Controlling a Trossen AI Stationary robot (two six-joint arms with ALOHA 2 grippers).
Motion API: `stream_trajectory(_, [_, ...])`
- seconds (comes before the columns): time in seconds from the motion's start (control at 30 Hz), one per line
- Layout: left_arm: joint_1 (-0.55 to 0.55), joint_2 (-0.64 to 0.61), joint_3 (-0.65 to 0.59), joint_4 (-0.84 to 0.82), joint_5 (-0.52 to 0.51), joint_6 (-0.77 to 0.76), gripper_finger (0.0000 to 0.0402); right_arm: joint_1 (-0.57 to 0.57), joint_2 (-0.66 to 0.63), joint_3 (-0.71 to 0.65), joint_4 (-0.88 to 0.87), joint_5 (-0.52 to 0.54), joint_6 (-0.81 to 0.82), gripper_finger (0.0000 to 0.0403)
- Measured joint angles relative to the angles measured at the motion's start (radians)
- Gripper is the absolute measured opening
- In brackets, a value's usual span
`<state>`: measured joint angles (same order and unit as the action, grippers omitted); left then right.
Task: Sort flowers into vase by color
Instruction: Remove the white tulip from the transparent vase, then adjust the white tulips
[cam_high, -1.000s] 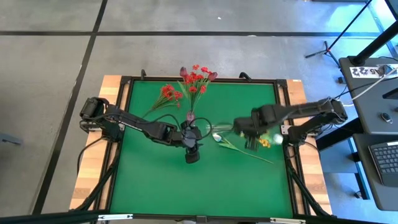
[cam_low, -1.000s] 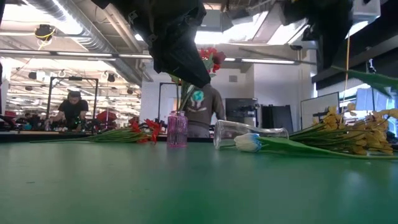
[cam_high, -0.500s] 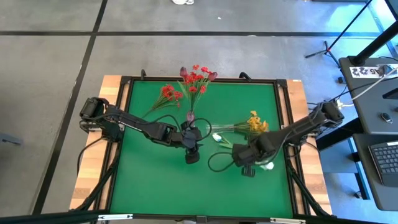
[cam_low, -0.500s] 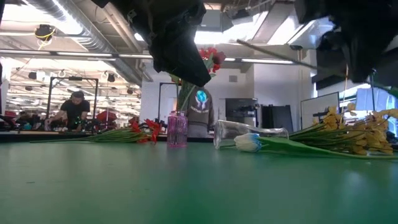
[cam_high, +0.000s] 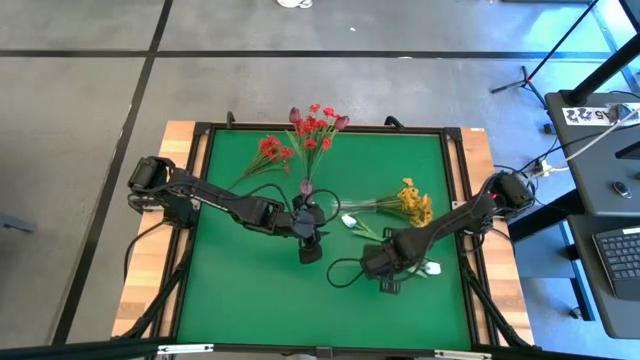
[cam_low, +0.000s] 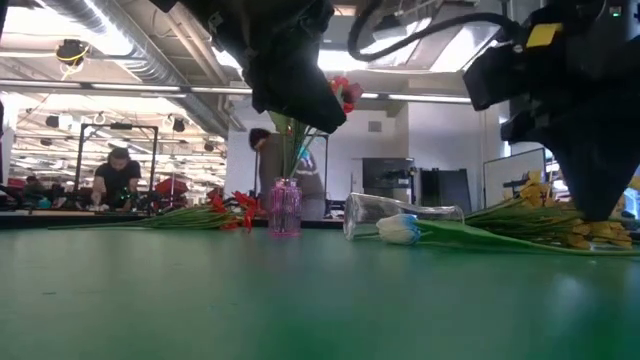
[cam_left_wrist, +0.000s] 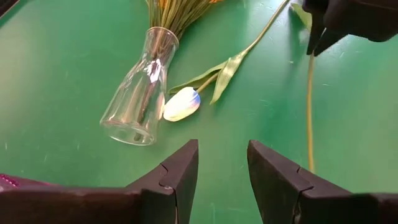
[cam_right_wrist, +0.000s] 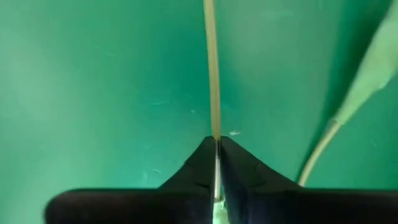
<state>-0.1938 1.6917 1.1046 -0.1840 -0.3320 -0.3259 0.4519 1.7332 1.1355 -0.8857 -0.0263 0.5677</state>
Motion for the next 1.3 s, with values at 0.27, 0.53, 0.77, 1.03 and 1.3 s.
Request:
stream_trajectory(0.27, [0.004,0.0,0.0,0.001,0.0,0.021,0.0133,0.0,-0.003,0.0,0.031,-0.078,-0.023,0.0137])
stream_trajectory(0.53, [0.004,0.0,0.0,0.012,0.0,0.022,0.0133,-0.023,-0.002,0.002,-0.063,0.213,-0.025,0.0191])
stream_trajectory(0.77, [0.004,0.0,0.0,0.016,0.0,0.021,0.0133,-0.135,-0.001,-0.032,-0.017,0.27,-0.05,0.0118])
stream_trajectory(1.03, [0.004,0.0,0.0,0.016,0.0,0.021,0.0133,-0.238,0.0,-0.169,0.081,0.226,-0.073,0.0006])
stream_trajectory(1.3, [0.004,0.0,0.0,0.02,0.0,0.021,0.0133,-0.185,-0.008,-0.198,0.134,0.193,-0.055,0.0013])
